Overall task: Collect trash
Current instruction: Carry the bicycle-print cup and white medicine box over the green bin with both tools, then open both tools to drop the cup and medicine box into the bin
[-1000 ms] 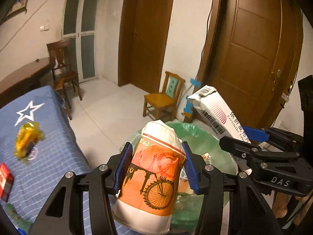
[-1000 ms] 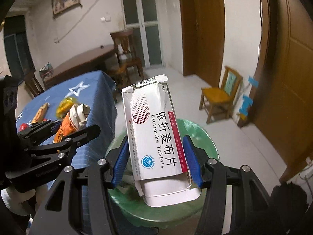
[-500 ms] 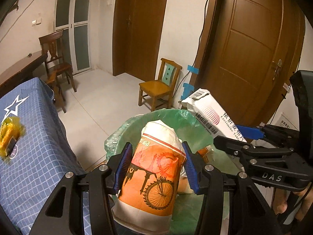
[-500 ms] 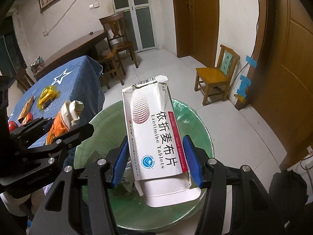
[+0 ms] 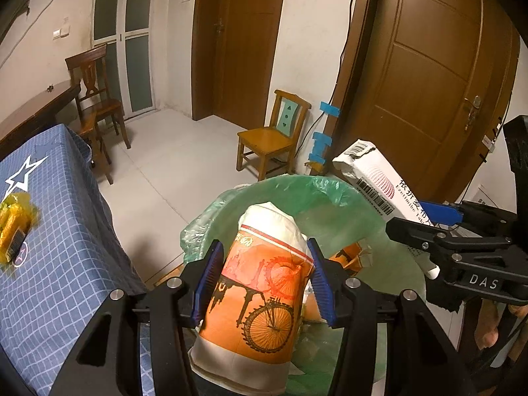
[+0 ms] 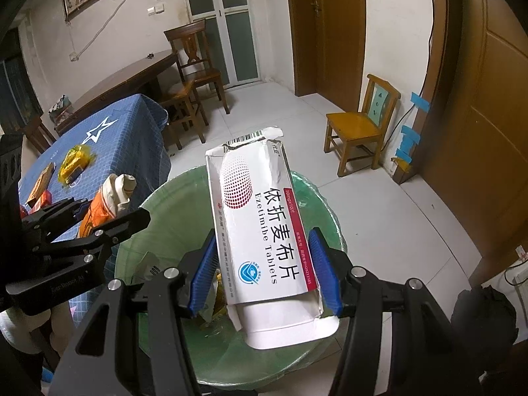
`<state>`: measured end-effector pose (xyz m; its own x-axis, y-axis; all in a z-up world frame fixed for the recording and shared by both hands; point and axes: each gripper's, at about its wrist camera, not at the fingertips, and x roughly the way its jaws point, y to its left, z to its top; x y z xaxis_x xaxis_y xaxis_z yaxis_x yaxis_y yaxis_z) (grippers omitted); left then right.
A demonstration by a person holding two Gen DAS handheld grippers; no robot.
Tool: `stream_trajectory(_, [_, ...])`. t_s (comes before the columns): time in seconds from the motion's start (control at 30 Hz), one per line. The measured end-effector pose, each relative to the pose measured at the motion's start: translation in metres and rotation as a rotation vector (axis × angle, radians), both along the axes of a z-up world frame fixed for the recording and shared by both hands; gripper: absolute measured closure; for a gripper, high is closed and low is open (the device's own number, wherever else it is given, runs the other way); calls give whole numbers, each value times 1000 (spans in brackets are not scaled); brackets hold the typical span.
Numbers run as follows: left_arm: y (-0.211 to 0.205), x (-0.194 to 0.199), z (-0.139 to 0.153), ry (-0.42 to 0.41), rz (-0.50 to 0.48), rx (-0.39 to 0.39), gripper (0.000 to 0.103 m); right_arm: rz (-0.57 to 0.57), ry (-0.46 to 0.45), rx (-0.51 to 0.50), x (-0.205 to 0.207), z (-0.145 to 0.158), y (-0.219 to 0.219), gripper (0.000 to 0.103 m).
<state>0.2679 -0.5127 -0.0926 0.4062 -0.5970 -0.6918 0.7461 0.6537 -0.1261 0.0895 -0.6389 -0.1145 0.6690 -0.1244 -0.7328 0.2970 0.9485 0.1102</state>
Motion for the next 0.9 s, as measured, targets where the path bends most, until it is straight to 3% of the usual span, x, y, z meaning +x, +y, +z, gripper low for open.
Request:
stream_trajectory(0.47, [-1,-2,0,-2,9,6,50,2,-7,4,0,1,0,47])
stream_trajectory(0.6, [-1,-1,-1,-5,22,16,39,-5,-28,22,-1,1,2,37])
stream_trajectory(0.9, [2,0,-3,-8,36,25,37,-13,-42,26,-3,2,2,37])
